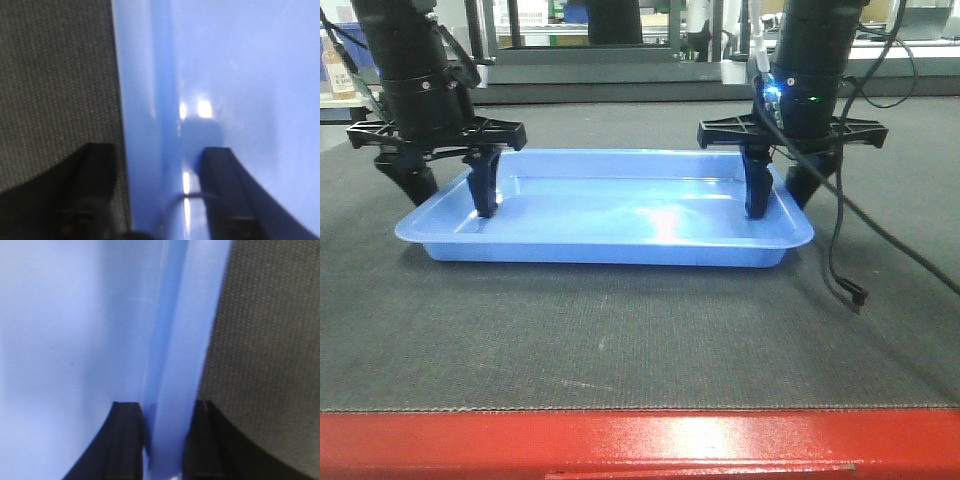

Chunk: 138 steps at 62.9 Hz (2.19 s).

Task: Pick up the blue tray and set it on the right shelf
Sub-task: 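Lower both grippers onto opposite rims of the blue tray and close, then lift the blue tray off the table with both grippers, then hold the tray raised while the base backs away from the table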

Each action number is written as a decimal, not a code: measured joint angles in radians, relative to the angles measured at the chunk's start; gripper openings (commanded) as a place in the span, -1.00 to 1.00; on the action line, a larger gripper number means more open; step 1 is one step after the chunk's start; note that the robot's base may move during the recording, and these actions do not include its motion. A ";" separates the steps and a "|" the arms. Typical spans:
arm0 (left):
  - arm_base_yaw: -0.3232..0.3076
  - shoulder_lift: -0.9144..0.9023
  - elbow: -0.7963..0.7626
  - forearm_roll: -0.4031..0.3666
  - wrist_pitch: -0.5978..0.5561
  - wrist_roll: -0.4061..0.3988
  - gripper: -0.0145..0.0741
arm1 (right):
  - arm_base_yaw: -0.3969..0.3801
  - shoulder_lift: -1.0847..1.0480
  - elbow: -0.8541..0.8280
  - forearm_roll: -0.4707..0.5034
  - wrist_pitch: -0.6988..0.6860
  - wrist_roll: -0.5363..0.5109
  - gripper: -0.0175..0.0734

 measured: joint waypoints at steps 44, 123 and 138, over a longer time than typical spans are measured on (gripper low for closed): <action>0.003 -0.255 0.001 -0.048 0.100 -0.065 -0.77 | 0.000 -0.264 0.070 -0.027 0.052 0.031 -0.49; -0.280 -0.722 0.397 0.030 0.175 -0.257 -0.78 | 0.114 -0.872 0.490 -0.102 0.223 0.060 -0.49; -0.280 -0.722 0.397 0.015 0.177 -0.257 -0.78 | 0.114 -0.872 0.490 -0.106 0.224 0.060 -0.49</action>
